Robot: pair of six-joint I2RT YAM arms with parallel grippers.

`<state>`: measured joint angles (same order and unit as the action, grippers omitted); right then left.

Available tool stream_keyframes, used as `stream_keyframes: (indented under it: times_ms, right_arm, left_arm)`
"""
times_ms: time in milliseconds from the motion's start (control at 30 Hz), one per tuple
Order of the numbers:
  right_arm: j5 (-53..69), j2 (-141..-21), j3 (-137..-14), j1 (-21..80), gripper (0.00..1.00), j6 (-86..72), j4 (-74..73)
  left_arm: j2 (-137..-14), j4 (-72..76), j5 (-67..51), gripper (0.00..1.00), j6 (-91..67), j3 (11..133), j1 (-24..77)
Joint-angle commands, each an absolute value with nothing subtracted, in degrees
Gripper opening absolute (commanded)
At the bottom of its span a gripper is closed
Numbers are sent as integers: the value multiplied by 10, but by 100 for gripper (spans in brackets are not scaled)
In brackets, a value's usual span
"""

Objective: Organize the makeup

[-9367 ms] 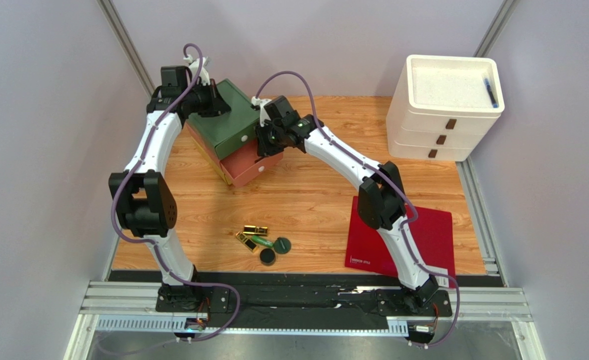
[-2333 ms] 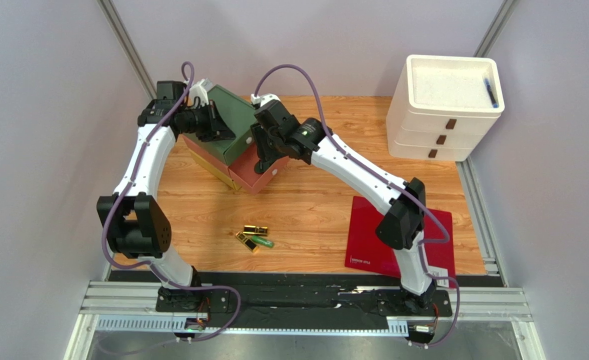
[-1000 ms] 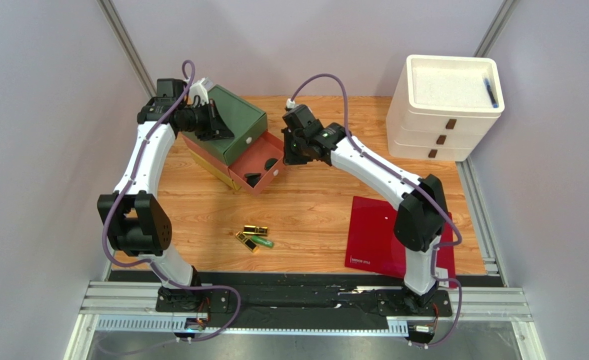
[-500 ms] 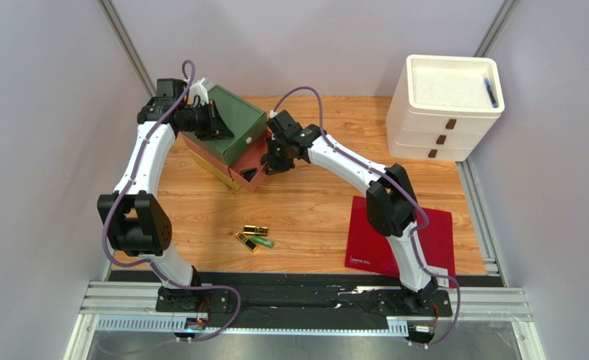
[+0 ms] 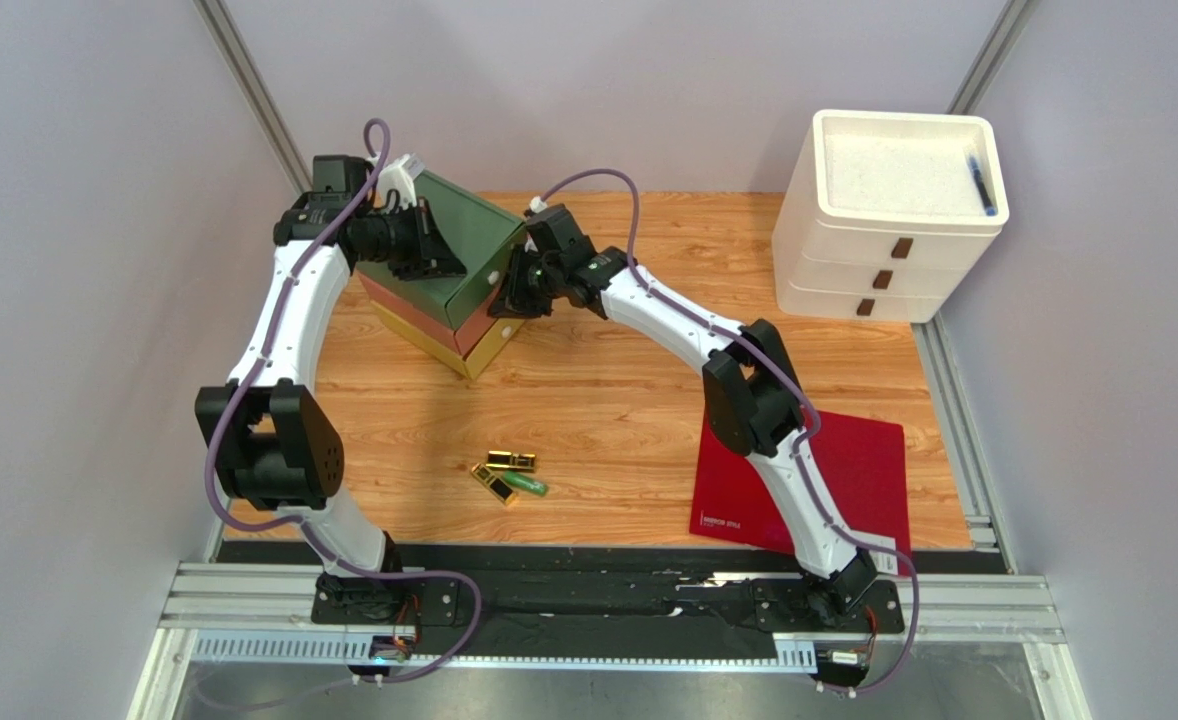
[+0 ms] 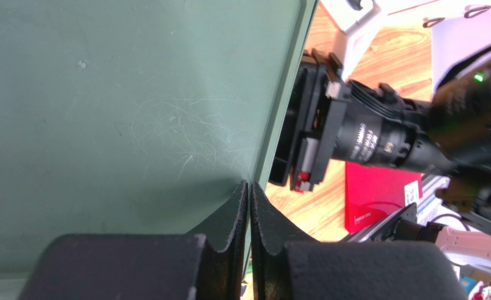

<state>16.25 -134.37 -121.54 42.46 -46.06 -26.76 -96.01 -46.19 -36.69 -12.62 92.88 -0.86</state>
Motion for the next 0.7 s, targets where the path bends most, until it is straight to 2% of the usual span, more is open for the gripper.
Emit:
stream_keyframes:
  times_ms: [0,200,300,400,433,533,667]
  right_arm:
    - [201,-1357,-1235,428,12,-497,-230]
    - [170,-1255,-1130,425,15,-478,-189]
    - [148,-1204,-1046,418,27,-474,-173]
    - [150,-1153,-975,412,46,-484,-148]
    - [150,-1138,-962,410,55,-486,-138]
    - [177,-1136,-913,405,69,-505,-107]
    - [231,-1168,-861,399,73,-571,-11]
  left_arm:
    - [-977,-511,-329,10,-102,939,-11]
    - [-976,-517,-326,10,-97,940,-12]
    - [-975,-516,-325,10,-96,938,-11]
    - [-974,-515,-325,10,-96,937,-11]
    - [-975,-515,-325,10,-95,937,-12]
    - [-976,-515,-324,10,-92,937,-11]
    - [-974,-518,-316,10,-88,940,-12]
